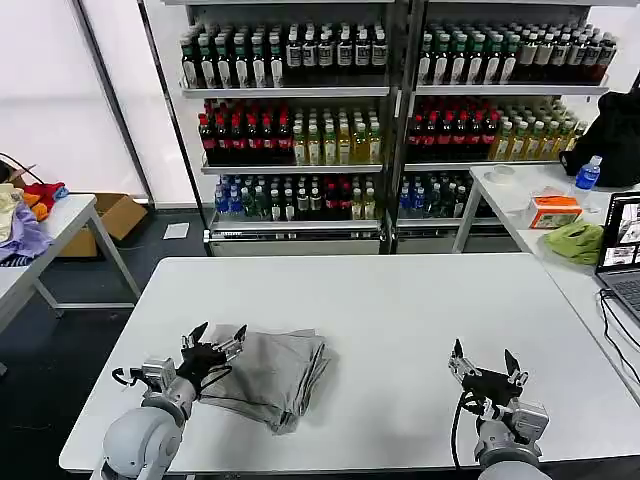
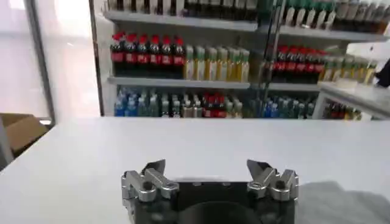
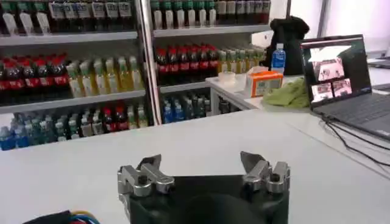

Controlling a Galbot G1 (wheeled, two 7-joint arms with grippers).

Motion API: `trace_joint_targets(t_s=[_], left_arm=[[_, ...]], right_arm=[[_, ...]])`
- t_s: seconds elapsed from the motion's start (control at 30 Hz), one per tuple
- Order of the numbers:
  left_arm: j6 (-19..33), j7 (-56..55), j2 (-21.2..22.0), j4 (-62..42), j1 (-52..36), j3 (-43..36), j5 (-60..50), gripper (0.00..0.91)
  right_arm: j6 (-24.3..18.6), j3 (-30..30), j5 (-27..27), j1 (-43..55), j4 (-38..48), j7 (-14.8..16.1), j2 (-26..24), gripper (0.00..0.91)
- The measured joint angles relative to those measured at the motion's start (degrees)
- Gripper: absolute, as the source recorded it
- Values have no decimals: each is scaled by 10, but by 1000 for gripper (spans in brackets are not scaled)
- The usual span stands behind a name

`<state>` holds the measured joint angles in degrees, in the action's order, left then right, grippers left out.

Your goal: Fold and organize the clothes.

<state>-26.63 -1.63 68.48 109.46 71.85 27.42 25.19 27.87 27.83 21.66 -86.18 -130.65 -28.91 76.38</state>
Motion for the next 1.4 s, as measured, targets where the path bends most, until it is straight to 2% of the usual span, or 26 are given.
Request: trace_joint_targets(t_s=[0.6, 0.63, 0.67, 0.7, 0.73, 0.77, 1.4], left_arm=[[-14, 35, -5, -41, 12, 11, -30, 907], [-16, 37, -5, -41, 13, 11, -31, 877], [-18, 39, -4, -41, 14, 11, -31, 675], [-20, 40, -4, -41, 16, 11, -31, 232], [-22, 42, -3, -40, 17, 11, -32, 30], [-24, 44, -2, -40, 19, 12, -32, 0], [-12, 54, 5, -41, 32, 24, -45, 0]], right_arm=[[0, -6, -4, -5, -8, 0, 2, 907], [-1, -6, -4, -4, -8, 0, 2, 907], [-2, -7, -4, -4, -8, -1, 3, 907], [-2, -8, -4, -4, -8, -1, 3, 907], [-3, -9, -4, -4, -9, -1, 4, 907], [-3, -10, -4, -4, -9, -1, 4, 907], [-12, -11, -3, 7, -5, 1, 1, 907]])
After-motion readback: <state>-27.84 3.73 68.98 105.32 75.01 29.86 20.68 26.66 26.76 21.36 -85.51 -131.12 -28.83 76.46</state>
